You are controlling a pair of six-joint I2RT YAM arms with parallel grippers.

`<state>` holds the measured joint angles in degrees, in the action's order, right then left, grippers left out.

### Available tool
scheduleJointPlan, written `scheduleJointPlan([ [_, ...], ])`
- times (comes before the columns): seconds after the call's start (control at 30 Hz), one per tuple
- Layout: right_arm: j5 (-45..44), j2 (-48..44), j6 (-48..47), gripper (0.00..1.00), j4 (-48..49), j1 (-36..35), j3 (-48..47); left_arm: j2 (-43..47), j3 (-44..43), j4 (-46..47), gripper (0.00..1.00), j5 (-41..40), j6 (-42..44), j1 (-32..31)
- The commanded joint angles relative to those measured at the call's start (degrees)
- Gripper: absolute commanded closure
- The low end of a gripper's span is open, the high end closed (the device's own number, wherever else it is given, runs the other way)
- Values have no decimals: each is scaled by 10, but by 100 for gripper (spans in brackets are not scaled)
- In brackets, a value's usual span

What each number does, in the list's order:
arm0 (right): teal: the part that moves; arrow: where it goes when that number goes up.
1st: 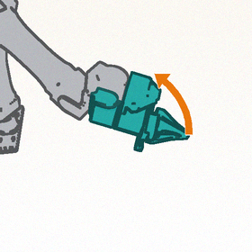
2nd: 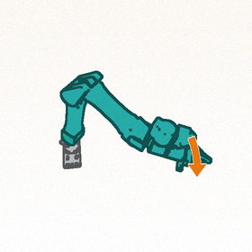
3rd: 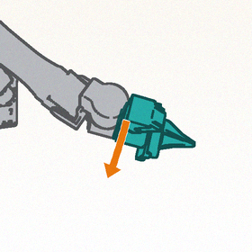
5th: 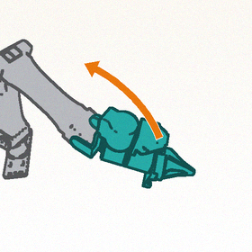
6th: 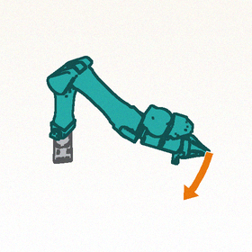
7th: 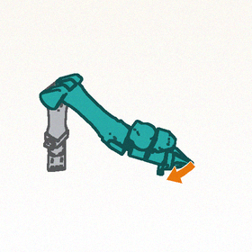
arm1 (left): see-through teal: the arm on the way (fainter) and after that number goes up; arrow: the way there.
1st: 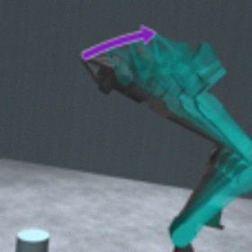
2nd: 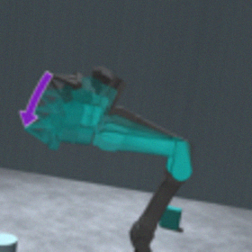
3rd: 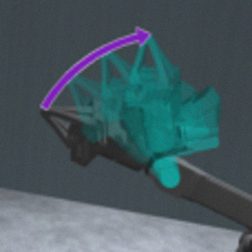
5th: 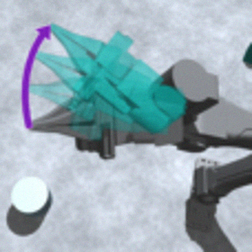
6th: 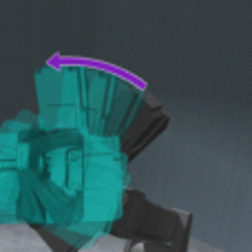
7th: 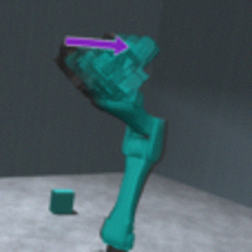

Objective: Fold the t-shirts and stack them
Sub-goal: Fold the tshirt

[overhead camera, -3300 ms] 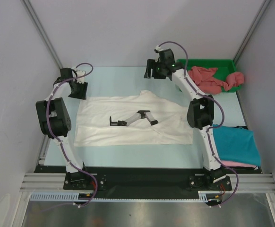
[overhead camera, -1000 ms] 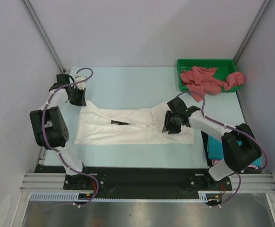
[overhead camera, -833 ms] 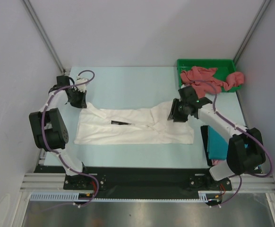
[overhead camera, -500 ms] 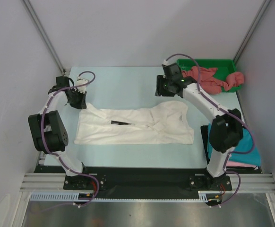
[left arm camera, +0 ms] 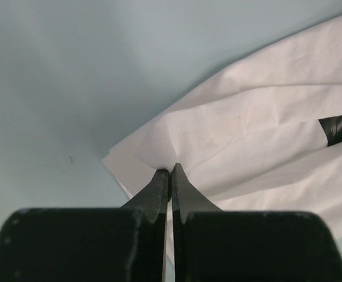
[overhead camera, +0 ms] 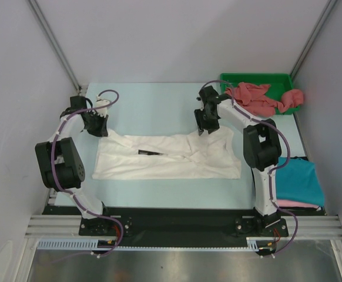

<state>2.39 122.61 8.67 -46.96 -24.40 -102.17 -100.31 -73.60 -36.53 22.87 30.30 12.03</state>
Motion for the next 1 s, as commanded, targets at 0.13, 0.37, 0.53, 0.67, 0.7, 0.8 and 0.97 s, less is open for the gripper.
scheduleJointPlan([
  [0.13, 25, 26, -35, 48, -24, 9, -27, 19, -1, 6, 100, 22, 12, 1],
  [0.37, 60, 26, -20, 58, -8, 11, -15, 17, -10, 2, 100, 20, 14, 2],
  [0.53, 50, 17, -7, 89, -8, 20, -17, 17, -15, -1, 100, 17, 16, 2],
  [0.67, 41, -12, 5, 100, -18, 34, -19, 18, -19, 9, 100, 14, 13, 2],
  [0.7, 34, -29, 5, 100, -30, 43, -20, 19, -21, 12, 100, 12, 11, 1],
  [0.8, 31, -66, 13, 100, -58, 66, -9, 24, -22, 22, 100, 19, 14, 1],
  [0.97, 40, -141, 17, 100, -84, 112, 86, 34, -13, 12, 100, 26, 47, 2],
])
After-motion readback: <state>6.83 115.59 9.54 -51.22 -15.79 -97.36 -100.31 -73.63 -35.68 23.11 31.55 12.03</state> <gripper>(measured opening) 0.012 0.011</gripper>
